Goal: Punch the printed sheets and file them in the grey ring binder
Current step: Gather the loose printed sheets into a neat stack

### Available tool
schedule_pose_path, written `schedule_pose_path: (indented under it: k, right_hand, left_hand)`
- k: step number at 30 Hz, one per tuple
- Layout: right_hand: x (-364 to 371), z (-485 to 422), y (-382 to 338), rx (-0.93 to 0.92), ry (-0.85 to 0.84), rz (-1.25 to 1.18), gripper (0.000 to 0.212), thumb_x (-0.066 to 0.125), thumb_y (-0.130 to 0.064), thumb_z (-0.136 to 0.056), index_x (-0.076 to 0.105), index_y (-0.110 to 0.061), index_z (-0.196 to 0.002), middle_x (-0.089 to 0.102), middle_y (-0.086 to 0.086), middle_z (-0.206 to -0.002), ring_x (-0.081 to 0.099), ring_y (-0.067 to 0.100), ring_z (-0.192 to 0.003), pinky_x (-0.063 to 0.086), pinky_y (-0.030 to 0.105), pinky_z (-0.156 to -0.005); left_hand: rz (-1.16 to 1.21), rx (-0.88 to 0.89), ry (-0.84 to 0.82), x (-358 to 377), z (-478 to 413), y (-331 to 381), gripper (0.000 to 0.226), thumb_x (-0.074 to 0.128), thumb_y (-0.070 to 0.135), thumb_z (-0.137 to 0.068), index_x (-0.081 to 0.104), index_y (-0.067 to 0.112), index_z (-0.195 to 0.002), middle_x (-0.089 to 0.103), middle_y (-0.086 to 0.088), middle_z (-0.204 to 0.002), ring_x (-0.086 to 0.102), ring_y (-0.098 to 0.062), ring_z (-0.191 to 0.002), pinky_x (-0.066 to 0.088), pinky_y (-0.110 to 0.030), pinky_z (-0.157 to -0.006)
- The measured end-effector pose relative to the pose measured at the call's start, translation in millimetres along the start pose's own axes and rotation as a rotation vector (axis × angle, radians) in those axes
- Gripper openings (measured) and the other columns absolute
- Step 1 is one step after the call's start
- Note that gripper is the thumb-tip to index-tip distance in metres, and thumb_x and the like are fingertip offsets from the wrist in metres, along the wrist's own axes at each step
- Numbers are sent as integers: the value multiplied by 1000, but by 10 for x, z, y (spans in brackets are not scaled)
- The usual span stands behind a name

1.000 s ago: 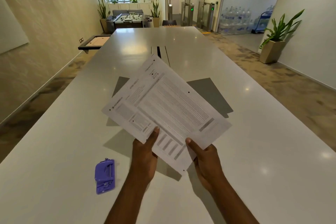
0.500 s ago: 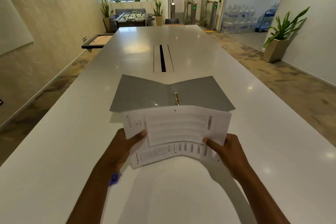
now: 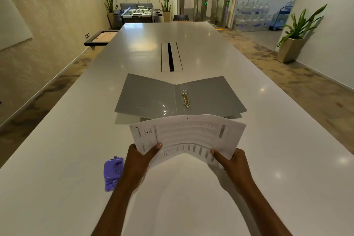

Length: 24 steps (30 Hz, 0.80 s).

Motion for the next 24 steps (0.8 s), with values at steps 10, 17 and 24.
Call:
schedule_pose_path:
  k: [10,17,24]
  right_hand:
    - [-220,121,-1476,-525,275,400,90,85,-26,-82,36,-21,-157,41,-3,-161,39,10,-145,37,31,-116]
    - [696,126,-2177,-713,-202,973,82,78,-32,-88,35,-32,-158,37,-7,-164,37,15,-148,25,27,-117]
    - [832,14,-2272,-584,-319,975,30,68,-31,-97,72,-28,-126,74,-4,-126,68,17,-111,48,27,-91]
  left_hand:
    - [-104,149,0,-35,-52,313,23,81,16,-87,67,31,-97,76,2,-98,75,-17,-85,63,-19,-61]
    - [-179,303,-53,-6,-59,657,31,82,21,-87,68,48,-95,76,14,-95,75,-17,-88,63,-19,-67]
    - [-254,353,-130,-31,38,897,20,78,35,-80,74,53,-86,73,40,-81,77,-10,-82,64,-19,-69]
Point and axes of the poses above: each hand's wrist, its own z-axis away from the middle knuckle, its own x-axis out of the palm, y = z × x, the point moved 9 cm from there along -z, towards the middle knuckle
